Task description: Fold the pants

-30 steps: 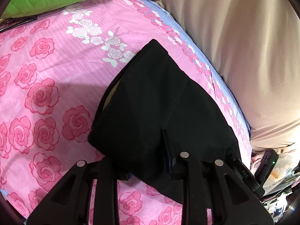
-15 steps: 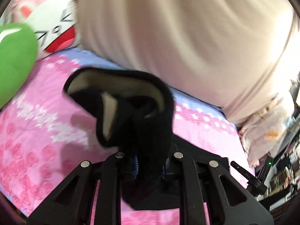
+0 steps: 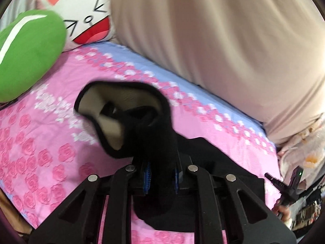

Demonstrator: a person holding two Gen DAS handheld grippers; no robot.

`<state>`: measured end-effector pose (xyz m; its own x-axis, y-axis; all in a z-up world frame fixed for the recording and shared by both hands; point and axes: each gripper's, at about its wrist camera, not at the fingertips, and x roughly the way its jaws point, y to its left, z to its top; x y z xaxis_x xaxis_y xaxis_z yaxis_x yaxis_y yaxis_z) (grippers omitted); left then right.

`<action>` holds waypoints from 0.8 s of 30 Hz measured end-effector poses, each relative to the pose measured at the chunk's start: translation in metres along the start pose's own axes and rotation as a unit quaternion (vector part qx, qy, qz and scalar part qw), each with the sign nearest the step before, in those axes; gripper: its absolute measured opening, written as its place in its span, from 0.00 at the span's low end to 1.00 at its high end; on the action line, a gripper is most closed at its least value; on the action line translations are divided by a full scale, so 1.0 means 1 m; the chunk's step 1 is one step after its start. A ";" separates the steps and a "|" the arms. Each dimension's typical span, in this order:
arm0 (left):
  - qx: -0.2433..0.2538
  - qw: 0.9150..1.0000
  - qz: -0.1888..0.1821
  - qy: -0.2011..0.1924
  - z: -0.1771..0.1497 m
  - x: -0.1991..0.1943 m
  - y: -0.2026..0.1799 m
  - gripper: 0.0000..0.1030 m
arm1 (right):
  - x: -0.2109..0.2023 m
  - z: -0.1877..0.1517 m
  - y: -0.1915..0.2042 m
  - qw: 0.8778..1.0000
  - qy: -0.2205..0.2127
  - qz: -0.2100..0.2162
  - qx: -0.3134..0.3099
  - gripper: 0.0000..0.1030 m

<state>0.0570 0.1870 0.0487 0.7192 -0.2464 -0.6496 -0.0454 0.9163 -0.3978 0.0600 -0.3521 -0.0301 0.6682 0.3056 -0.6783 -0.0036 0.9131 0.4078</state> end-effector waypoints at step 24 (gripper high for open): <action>-0.246 0.965 -0.083 0.023 -0.032 0.026 0.139 0.36 | -0.059 -0.080 0.116 0.997 -0.055 -0.018 -0.054 0.35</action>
<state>0.0470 0.2978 -0.0441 0.7143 -0.4009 -0.5736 -0.2642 0.6045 -0.7515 -0.0389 -0.2428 0.0082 0.7467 0.2467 -0.6177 -0.0542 0.9482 0.3131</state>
